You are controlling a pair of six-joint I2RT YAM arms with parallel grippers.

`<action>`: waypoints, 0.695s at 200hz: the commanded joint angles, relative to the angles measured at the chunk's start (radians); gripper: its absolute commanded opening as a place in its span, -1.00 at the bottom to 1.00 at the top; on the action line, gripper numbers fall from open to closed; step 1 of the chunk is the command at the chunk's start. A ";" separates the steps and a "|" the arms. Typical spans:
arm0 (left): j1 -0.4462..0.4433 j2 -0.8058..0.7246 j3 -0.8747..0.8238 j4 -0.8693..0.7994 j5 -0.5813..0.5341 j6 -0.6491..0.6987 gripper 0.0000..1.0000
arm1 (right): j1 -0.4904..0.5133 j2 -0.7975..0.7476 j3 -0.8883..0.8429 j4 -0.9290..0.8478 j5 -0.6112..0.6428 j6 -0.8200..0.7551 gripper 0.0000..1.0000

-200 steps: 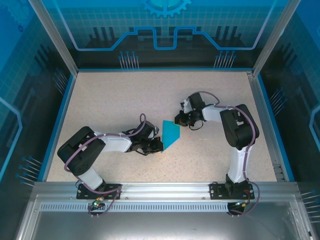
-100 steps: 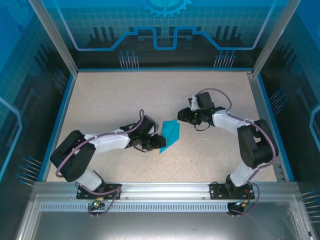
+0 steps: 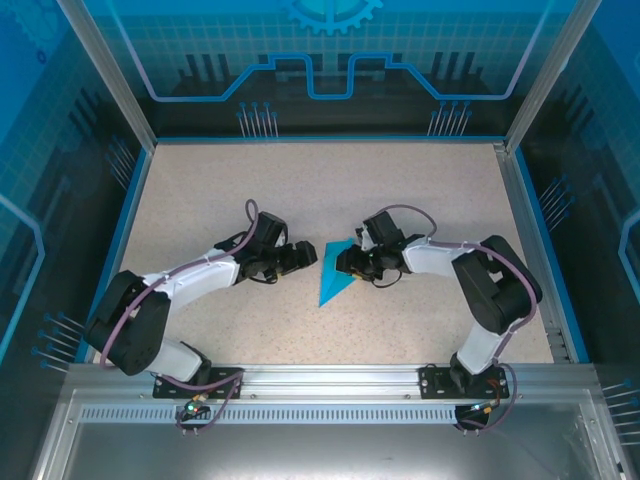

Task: Fold a paper plane with a square sheet of paper (pick it up from the middle)
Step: Turn over the paper at the center of the table.

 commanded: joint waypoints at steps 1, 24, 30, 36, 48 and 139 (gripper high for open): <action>0.015 -0.012 -0.023 -0.012 -0.012 -0.024 0.76 | 0.016 0.041 0.049 0.045 -0.024 0.020 -0.22; 0.045 -0.004 -0.034 0.003 0.051 -0.060 0.81 | 0.018 0.054 0.043 0.094 -0.041 0.019 -0.31; 0.051 0.001 -0.033 0.007 0.069 -0.062 0.82 | 0.017 0.055 0.039 0.107 -0.045 0.019 -0.32; 0.054 0.004 -0.034 0.014 0.084 -0.061 0.82 | 0.016 0.058 0.037 0.122 -0.049 0.022 -0.33; 0.059 0.007 -0.033 0.022 0.100 -0.057 0.84 | 0.017 0.062 0.033 0.142 -0.057 0.026 -0.34; 0.146 -0.035 -0.066 0.079 0.237 -0.038 0.97 | -0.003 0.059 -0.018 0.361 -0.109 0.087 -0.89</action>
